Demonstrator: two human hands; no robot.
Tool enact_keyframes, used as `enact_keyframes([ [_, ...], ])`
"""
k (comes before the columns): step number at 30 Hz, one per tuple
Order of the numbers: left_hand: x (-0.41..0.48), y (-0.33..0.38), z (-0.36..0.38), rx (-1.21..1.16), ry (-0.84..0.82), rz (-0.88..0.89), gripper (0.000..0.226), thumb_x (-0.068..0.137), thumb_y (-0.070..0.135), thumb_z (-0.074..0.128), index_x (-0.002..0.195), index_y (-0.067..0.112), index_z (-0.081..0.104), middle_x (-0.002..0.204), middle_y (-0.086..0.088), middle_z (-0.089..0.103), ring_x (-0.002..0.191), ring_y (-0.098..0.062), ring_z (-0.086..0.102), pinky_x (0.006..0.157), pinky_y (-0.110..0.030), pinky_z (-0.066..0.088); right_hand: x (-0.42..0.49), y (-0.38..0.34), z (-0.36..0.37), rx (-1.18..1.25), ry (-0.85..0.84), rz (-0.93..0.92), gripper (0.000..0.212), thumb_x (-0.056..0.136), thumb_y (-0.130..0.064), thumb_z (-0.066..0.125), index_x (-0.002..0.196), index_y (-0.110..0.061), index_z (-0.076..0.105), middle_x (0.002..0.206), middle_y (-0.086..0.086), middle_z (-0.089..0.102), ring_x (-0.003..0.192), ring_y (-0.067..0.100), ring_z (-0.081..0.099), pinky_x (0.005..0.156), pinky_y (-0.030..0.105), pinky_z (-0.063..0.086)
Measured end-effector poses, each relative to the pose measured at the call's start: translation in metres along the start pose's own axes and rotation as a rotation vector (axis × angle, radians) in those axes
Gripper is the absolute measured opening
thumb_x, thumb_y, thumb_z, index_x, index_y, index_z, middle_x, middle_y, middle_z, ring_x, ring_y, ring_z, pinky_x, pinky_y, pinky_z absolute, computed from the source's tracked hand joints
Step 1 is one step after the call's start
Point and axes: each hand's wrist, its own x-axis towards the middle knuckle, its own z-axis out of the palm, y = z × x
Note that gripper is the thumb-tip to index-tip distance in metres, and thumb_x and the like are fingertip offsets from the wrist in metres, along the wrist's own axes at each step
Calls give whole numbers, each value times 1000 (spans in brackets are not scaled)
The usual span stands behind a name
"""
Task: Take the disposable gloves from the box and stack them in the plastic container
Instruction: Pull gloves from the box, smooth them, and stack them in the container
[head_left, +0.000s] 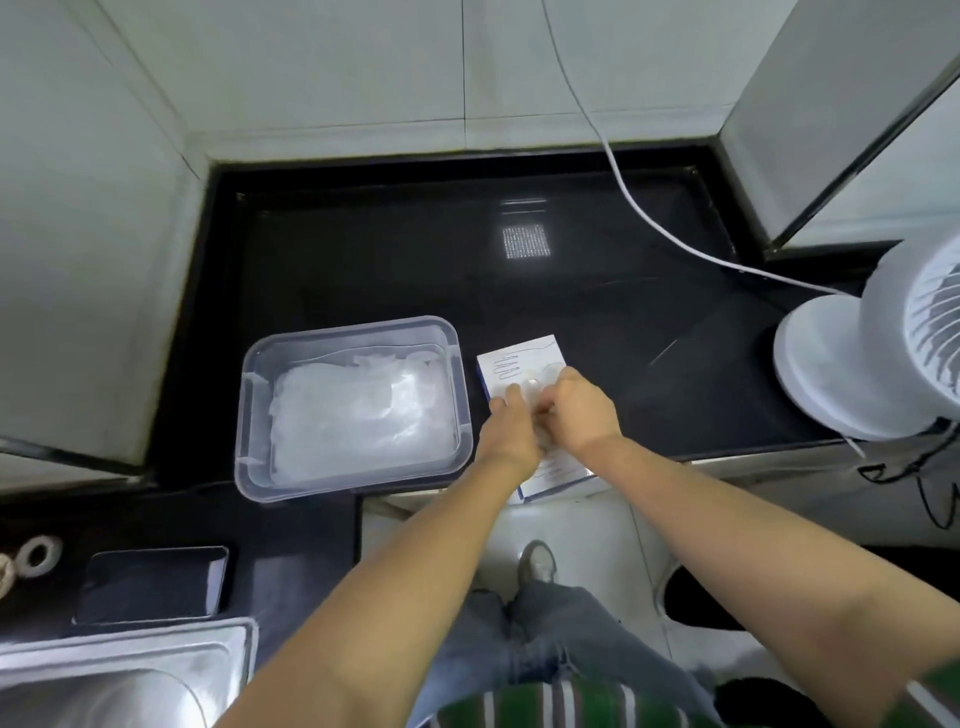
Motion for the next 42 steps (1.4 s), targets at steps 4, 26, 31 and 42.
enact_keyframes([
  [4,1,-1,-1,37,-13,16,81,77,20,80,138,10,27,135,-15,37,110,-37,57,87,-40,47,1,-4,-4,-81,-25,3,32,92,-21,52,118,-7,65,93,-3,48,75,20,50,53,21,31],
  [26,3,-9,1,-14,43,53,83,72,18,84,135,14,30,130,-9,43,109,-31,57,87,-35,46,9,-6,-19,202,-49,-115,22,85,-9,59,69,-9,73,78,-1,60,75,23,61,66,31,51],
  [31,3,-8,1,-1,42,55,87,71,21,86,136,17,28,130,-7,44,111,-30,58,93,-39,50,17,-4,-48,809,-10,-40,14,92,-14,61,80,-15,66,93,4,65,91,21,65,78,31,55],
  [42,5,-3,-3,40,-18,31,82,79,23,80,141,13,28,134,-10,43,116,-30,56,94,-38,51,10,-4,-76,1045,27,-68,12,88,-16,59,81,-6,59,78,8,60,69,19,62,66,32,52],
])
